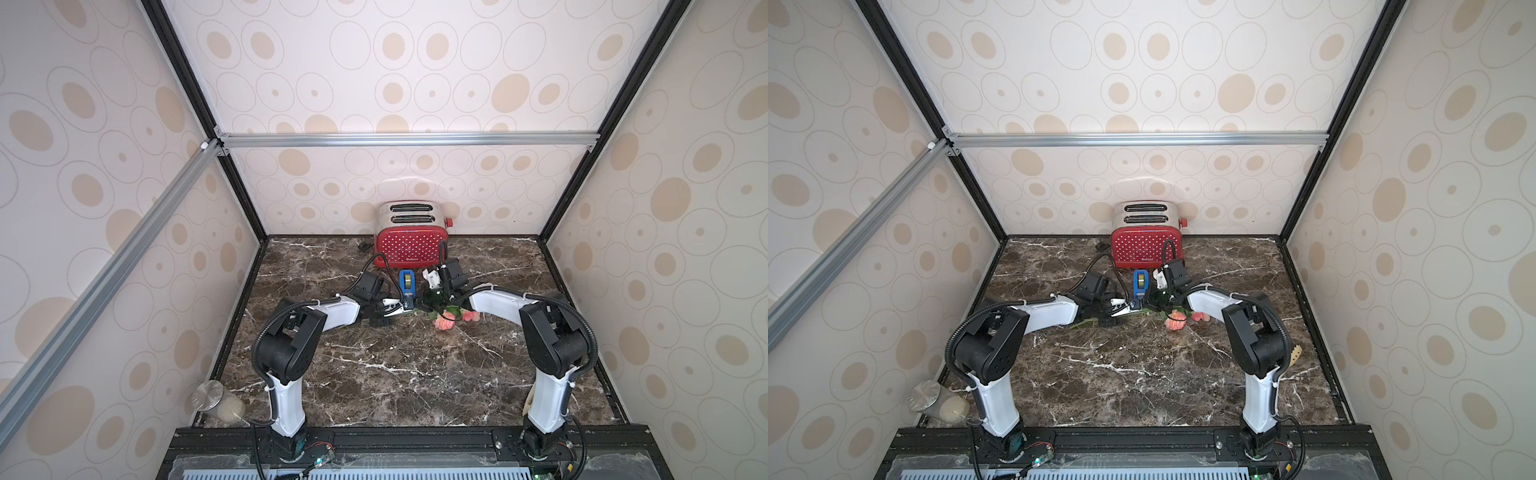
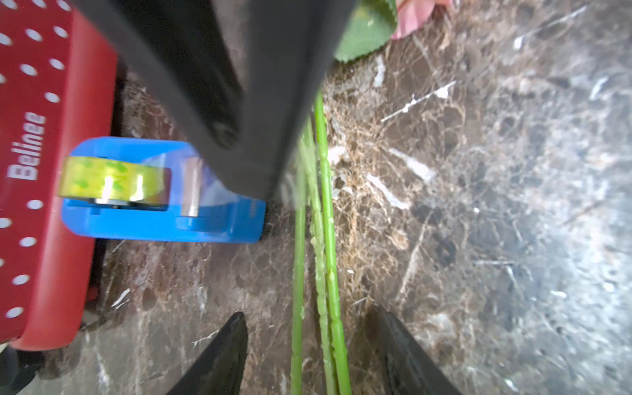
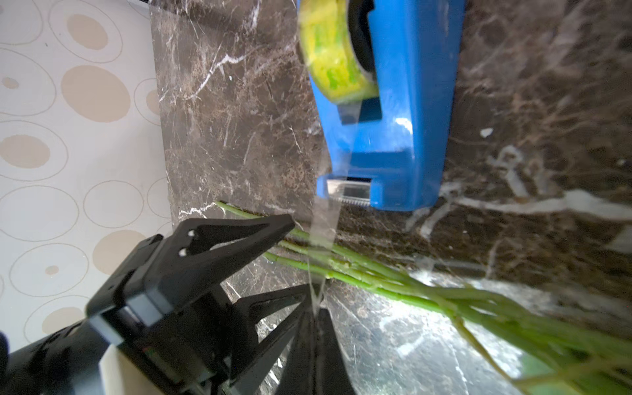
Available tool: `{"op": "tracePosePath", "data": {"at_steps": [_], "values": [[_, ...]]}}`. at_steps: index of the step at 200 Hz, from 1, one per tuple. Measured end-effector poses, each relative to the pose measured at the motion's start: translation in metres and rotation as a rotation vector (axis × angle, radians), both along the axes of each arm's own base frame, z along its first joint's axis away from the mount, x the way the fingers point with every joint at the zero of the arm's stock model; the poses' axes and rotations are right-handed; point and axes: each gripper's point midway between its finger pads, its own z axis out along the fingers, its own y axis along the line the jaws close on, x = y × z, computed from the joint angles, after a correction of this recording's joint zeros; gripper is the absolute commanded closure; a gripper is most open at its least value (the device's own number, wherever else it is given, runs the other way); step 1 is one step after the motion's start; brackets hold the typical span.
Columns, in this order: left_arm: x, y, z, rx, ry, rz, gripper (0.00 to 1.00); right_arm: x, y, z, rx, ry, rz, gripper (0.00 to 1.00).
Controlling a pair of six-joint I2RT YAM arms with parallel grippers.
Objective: Wrap bouquets with tape
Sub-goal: Pull the tape from the tape cutter, then pick up the unwrapped bouquet from the center of the board.
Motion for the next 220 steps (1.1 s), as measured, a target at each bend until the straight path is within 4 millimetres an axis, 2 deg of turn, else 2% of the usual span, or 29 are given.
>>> {"op": "tracePosePath", "data": {"at_steps": [35,64,96,118,134,178,220], "values": [[0.007,-0.004,-0.002,0.003,0.020,-0.007,0.46,-0.002,-0.001,0.000,-0.001,0.001,0.000,1.00],[0.011,-0.007,-0.005,0.011,0.042,-0.016,0.56,-0.005,-0.002,-0.004,-0.006,0.009,0.000,1.00],[0.012,-0.007,-0.007,0.016,0.072,-0.020,0.61,-0.005,-0.003,-0.006,-0.007,0.009,-0.002,1.00],[0.012,-0.005,-0.009,0.027,0.093,-0.021,0.70,-0.005,-0.003,-0.007,-0.006,0.009,-0.002,1.00],[0.014,-0.005,-0.010,0.035,0.111,-0.024,0.72,-0.006,-0.004,-0.008,-0.007,0.010,-0.002,1.00],[0.016,-0.006,-0.011,0.054,0.141,-0.028,0.71,-0.007,-0.005,-0.010,-0.012,0.010,-0.006,1.00],[0.021,-0.006,-0.010,0.072,0.137,-0.032,0.59,-0.008,-0.007,-0.014,-0.020,0.012,-0.010,1.00]]}}
